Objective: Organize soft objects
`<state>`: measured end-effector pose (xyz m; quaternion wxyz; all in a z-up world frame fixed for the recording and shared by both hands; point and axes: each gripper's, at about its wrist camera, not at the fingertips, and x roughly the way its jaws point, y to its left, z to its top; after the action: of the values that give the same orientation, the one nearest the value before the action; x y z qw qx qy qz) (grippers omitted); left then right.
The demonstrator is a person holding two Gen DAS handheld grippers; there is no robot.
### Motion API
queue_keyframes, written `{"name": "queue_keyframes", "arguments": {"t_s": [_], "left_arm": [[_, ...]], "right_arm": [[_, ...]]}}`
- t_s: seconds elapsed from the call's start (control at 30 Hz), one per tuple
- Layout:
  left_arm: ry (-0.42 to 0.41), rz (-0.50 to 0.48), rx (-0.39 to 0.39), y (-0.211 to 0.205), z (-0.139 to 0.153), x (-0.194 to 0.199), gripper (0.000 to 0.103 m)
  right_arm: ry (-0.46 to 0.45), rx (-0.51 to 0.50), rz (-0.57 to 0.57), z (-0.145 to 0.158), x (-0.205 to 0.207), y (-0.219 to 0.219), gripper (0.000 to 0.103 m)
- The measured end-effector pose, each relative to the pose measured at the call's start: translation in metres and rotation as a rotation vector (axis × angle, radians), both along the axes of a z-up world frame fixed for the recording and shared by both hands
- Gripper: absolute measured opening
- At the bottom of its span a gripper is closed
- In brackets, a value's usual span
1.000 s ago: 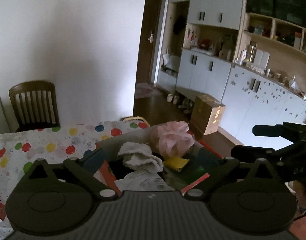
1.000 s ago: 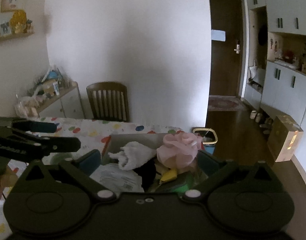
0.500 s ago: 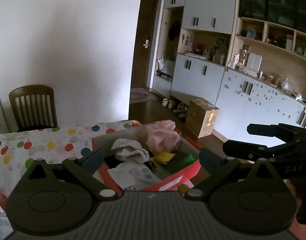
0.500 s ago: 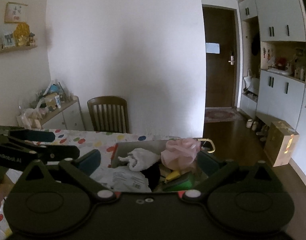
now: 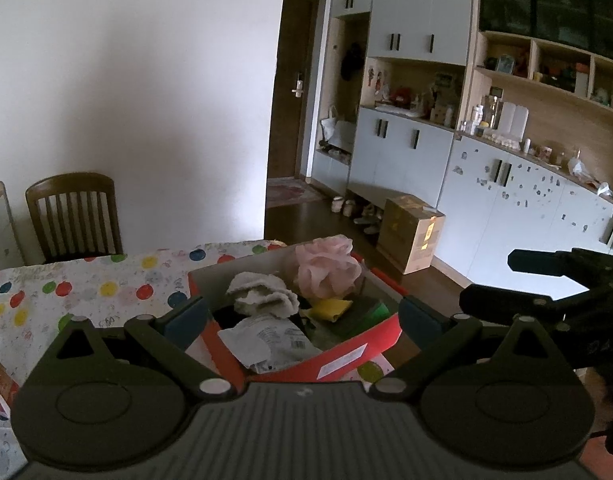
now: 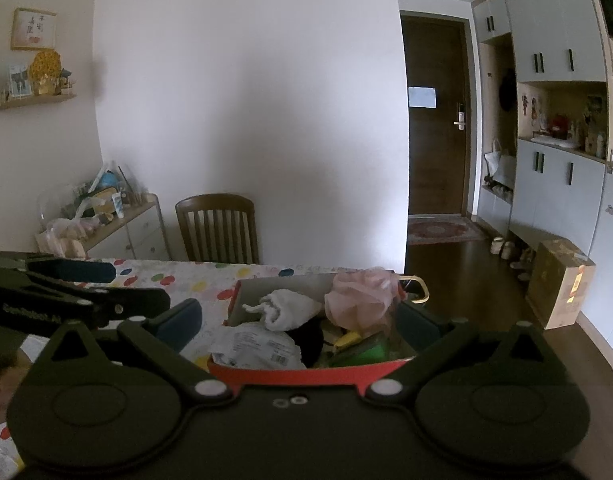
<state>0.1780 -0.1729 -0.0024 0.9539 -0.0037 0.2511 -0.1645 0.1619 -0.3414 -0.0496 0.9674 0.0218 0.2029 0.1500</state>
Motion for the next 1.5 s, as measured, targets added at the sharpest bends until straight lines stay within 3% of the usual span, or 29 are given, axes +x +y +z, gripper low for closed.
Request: {"name": "queue_keyframes", "arguments": {"t_s": [1.5], "left_arm": [[0.0,-0.02,-0.024,0.004,0.0001,0.0025,0.102]], "right_arm": [[0.007,-0.003,-0.03,-0.0036,-0.0054,0.0042,0.103]]}}
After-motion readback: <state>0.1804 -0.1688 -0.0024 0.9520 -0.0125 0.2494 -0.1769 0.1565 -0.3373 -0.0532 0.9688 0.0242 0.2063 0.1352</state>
